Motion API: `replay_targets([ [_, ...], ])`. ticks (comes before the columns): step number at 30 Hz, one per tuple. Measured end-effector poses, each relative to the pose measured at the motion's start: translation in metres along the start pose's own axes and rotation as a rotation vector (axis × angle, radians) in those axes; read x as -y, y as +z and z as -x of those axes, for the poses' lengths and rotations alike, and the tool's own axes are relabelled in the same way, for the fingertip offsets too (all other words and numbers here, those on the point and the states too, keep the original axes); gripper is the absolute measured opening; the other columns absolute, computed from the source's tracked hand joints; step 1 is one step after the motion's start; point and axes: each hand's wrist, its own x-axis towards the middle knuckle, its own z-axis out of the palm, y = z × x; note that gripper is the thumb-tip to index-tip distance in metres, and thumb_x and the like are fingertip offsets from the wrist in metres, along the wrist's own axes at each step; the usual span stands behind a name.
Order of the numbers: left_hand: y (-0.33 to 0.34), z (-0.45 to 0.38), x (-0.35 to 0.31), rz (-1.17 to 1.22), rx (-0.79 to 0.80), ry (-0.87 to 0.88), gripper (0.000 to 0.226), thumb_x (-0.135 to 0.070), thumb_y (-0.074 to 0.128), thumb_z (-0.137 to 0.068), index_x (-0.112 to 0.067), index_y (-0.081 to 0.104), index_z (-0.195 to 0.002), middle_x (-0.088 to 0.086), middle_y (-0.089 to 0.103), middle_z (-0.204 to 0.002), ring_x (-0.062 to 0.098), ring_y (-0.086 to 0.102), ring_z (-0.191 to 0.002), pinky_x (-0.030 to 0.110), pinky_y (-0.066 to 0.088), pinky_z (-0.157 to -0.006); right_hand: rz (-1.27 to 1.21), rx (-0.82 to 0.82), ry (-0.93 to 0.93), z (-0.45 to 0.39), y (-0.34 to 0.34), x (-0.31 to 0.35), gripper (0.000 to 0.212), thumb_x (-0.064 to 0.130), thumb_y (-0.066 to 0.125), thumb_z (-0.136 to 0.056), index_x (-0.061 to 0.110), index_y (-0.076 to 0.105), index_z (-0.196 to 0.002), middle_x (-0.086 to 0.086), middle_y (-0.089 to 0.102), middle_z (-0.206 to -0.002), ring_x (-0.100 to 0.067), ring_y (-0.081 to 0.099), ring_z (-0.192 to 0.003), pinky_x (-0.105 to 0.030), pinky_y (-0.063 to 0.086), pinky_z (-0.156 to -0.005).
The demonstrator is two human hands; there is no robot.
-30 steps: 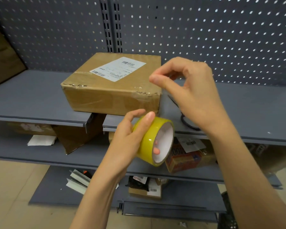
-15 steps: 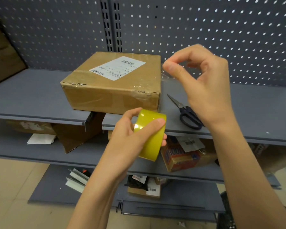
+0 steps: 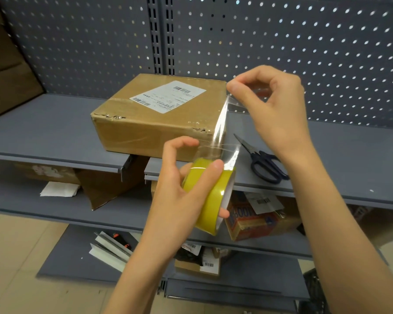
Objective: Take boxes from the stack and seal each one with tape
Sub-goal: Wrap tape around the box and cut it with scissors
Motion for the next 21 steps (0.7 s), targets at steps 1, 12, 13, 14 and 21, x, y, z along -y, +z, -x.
replay_targets([
  [1, -0.0003, 0.0002, 0.0006, -0.008, -0.01, 0.01, 0.034, -0.023, 0.064, -0.082, -0.034, 0.045, -0.109, -0.003, 0.066, -0.066, 0.02, 0.064, -0.048, 0.027, 0.051, -0.043, 0.009, -0.004, 0.003, -0.0017, 0.0009, -0.0009, 0.007, 0.022, 0.066, -0.087, 0.021, 0.069, -0.081, 0.012, 0.068, -0.083, -0.005, 0.063, -0.081, -0.023, 0.049, -0.08],
  [12, -0.0013, -0.0019, 0.0059, -0.031, -0.053, 0.058, 0.028, -0.018, 0.064, -0.085, -0.031, 0.052, -0.107, 0.003, 0.065, -0.073, 0.024, 0.066, -0.049, 0.028, 0.052, -0.042, 0.043, 0.003, -0.007, -0.0068, 0.0033, -0.0086, 0.006, 0.022, 0.066, -0.086, 0.022, 0.069, -0.081, 0.015, 0.067, -0.082, -0.004, 0.062, -0.08, -0.023, 0.049, -0.08],
  [13, -0.0013, -0.0022, 0.0063, -0.029, -0.056, 0.056, 0.029, -0.017, 0.064, -0.085, -0.03, 0.052, -0.108, 0.005, 0.064, -0.074, 0.023, 0.066, -0.05, 0.026, 0.051, -0.042, 0.04, 0.002, -0.009, -0.007, 0.0032, -0.0086, 0.006, 0.022, 0.066, -0.086, 0.022, 0.069, -0.081, 0.015, 0.067, -0.082, -0.004, 0.062, -0.08, -0.022, 0.049, -0.08],
  [14, -0.0012, -0.0026, 0.0066, -0.025, -0.059, 0.055, 0.029, -0.016, 0.065, -0.085, -0.029, 0.052, -0.108, 0.008, 0.064, -0.075, 0.022, 0.065, -0.05, 0.025, 0.05, -0.042, 0.036, 0.001, -0.012, -0.007, 0.003, -0.0085, 0.006, 0.022, 0.066, -0.086, 0.022, 0.069, -0.08, 0.015, 0.067, -0.082, -0.004, 0.061, -0.08, -0.021, 0.048, -0.079],
  [21, -0.0018, -0.0054, 0.0085, -0.038, -0.057, 0.035, 0.03, -0.017, 0.065, -0.084, -0.027, 0.053, -0.109, -0.001, 0.067, -0.07, 0.017, 0.065, -0.05, 0.026, 0.051, -0.042, 0.009, -0.013, -0.031, -0.0069, 0.0044, -0.0074, 0.007, 0.021, 0.065, -0.087, 0.019, 0.07, -0.083, 0.012, 0.067, -0.082, -0.003, 0.062, -0.079, -0.02, 0.048, -0.078],
])
